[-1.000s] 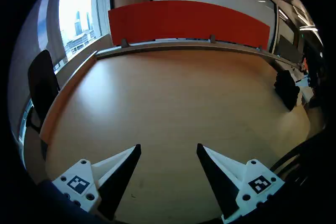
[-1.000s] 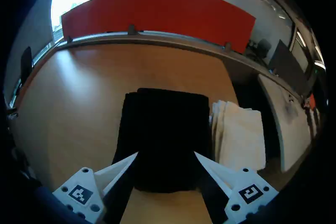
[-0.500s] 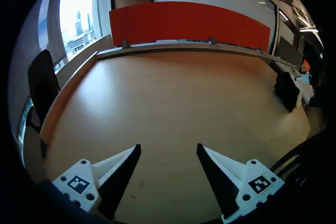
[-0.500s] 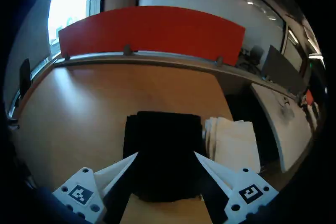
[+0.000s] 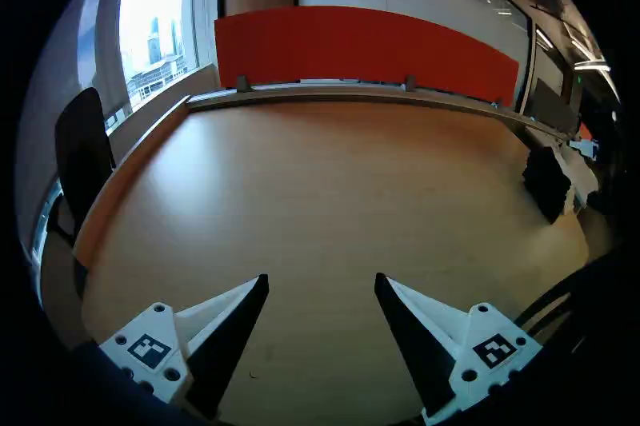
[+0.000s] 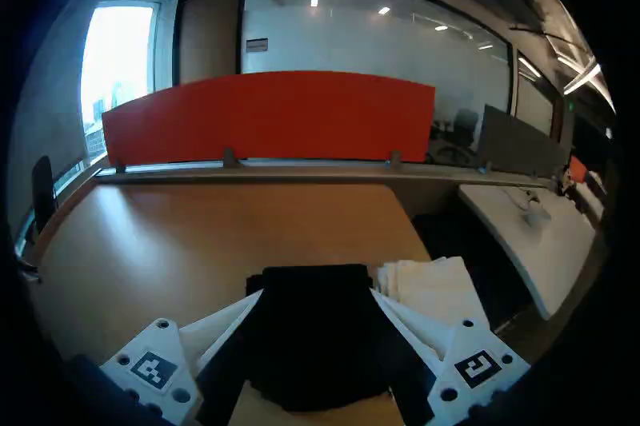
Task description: Fold towel
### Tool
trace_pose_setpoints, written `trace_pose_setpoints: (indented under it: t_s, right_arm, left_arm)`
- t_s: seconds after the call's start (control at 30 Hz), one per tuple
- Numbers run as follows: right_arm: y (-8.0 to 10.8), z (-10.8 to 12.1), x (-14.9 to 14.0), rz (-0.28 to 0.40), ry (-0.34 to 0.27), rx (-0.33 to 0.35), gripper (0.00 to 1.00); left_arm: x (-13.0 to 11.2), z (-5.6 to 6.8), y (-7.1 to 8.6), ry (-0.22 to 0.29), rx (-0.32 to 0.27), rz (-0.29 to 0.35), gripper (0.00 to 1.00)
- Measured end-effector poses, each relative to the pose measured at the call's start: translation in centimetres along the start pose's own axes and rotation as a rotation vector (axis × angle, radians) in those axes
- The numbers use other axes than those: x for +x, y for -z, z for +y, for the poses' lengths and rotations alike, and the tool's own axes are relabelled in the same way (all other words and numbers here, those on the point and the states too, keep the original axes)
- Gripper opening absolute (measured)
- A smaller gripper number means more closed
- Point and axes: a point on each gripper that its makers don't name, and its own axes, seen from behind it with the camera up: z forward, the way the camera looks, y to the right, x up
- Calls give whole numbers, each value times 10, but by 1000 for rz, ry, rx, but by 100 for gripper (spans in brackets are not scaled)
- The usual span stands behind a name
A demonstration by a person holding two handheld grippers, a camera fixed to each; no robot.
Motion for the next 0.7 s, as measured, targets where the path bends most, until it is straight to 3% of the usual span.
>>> trace_pose_setpoints:
  t_s: [0.2, 0.4, 0.7]
  right_arm:
    - [8, -1, 25, 100, 1, -32, 82]
    - [15, 4, 56, 227, -37, -90, 82]
    - [22, 0, 77, 318, -75, -85, 89]
  left_arm:
    - [1, 1, -1, 2, -2, 2, 99]
    - [2, 2, -1, 1, -1, 6, 98]
    - [5, 1, -3, 14, 0, 14, 99]
